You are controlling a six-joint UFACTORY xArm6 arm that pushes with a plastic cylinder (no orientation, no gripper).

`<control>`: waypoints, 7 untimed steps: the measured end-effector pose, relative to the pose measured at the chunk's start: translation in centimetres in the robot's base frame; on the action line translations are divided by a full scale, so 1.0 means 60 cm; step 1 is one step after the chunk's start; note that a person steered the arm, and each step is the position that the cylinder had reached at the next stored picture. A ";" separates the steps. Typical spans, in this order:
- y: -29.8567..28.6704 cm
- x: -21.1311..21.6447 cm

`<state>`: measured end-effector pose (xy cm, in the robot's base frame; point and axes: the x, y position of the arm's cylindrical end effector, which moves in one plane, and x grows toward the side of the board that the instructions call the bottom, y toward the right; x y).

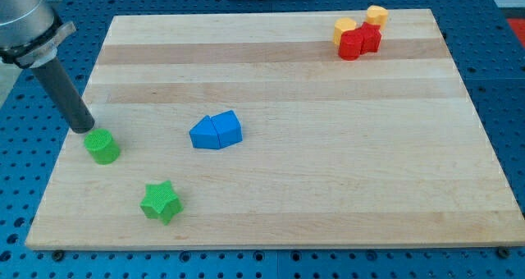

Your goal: Slide the green circle close to the green star

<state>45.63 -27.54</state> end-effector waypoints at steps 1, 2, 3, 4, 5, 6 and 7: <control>0.034 0.005; 0.035 0.008; 0.040 0.060; 0.051 0.092; 0.052 0.094; 0.064 0.106; 0.088 0.114</control>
<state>52.45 -22.24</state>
